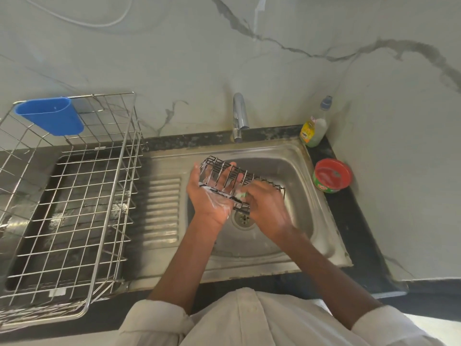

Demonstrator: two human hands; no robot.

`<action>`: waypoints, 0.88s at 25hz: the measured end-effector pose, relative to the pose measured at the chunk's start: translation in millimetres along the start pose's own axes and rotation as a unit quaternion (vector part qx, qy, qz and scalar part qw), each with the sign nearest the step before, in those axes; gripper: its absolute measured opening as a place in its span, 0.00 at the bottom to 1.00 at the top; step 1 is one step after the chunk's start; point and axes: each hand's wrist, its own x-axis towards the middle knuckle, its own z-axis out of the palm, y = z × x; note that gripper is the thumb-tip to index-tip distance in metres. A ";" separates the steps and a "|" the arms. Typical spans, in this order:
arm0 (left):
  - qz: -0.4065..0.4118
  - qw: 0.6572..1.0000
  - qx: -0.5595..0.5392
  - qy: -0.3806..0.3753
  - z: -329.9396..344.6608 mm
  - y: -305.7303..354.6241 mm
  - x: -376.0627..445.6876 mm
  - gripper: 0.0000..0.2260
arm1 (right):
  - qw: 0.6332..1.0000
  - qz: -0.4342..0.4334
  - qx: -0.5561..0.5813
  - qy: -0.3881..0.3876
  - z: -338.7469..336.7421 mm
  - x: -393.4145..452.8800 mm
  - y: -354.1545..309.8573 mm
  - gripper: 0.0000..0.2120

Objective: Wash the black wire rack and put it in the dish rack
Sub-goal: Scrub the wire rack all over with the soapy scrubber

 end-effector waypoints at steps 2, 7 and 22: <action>-0.011 1.000 0.017 0.005 1.4 -4.7 -4.0 0.24 | 0.993 0.094 -0.009 0.072 -8.1 20.8 7.8 0.16; -0.010 1.000 0.002 0.011 0.1 -5.7 -4.5 0.25 | 1.000 0.007 0.013 0.021 6.9 10.5 -14.4 0.16; -0.032 0.999 0.006 0.004 10.5 -6.1 -7.1 0.31 | 0.996 0.037 0.062 0.052 -9.6 9.6 -15.7 0.11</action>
